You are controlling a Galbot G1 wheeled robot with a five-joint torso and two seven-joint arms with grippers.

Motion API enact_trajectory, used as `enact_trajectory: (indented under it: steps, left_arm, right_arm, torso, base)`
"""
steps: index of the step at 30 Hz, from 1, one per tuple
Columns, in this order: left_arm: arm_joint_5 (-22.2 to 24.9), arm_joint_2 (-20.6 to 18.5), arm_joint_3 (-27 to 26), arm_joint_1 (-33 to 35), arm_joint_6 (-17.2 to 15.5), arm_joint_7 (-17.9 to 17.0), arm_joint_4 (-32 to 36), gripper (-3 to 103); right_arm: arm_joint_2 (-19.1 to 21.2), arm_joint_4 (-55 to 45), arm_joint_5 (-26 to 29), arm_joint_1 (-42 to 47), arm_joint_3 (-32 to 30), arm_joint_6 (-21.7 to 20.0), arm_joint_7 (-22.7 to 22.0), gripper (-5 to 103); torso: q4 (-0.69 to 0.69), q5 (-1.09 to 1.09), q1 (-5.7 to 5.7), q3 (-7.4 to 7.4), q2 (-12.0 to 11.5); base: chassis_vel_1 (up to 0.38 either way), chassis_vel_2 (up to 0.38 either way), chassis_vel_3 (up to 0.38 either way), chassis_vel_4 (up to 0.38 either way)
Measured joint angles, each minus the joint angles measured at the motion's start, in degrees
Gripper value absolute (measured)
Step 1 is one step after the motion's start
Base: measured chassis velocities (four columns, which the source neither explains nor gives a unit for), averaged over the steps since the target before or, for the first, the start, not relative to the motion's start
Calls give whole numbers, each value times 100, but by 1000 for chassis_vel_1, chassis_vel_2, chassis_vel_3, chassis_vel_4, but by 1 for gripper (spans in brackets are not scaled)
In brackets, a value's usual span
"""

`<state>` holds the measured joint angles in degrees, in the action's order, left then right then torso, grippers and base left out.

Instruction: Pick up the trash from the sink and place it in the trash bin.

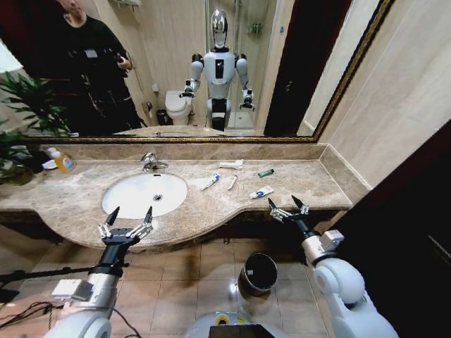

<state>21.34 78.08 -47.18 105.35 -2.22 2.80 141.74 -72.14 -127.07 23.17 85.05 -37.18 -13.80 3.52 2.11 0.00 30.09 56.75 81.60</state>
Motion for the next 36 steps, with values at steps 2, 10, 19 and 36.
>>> enact_trajectory:
  steps: [2, 10, 19, 36]
  left_arm:
    - [0, 0, 0, 0, 0, 0, 0, 100]
    - [0, 0, 0, 0, 0, 0, 0, 100]
    - [0, 0, 0, 0, 0, 0, 0, 100]
    - [0, 0, 0, 0, 0, 0, 0, 100]
  right_arm:
    - [70, 94, 90, -23, -32, 14, 123, 100]
    - [239, 296, 439, -77, -44, 2, 567, 100]
    - [481, 633, 538, -433, 177, -99, 729, 100]
    - [808, 1960, 627, -2018, 1288, -195, 584, 100]
  torso:
    - [0, 0, 0, 0, 0]
    - [0, 0, 0, 0, 0]
    - [0, 0, 0, 0, 0]
    - [0, 1, 0, 0, 0]
  base:
    - [0, 0, 0, 0]
    - [0, 0, 0, 0]
    - [0, 0, 0, 0]
    - [0, 0, 0, 0]
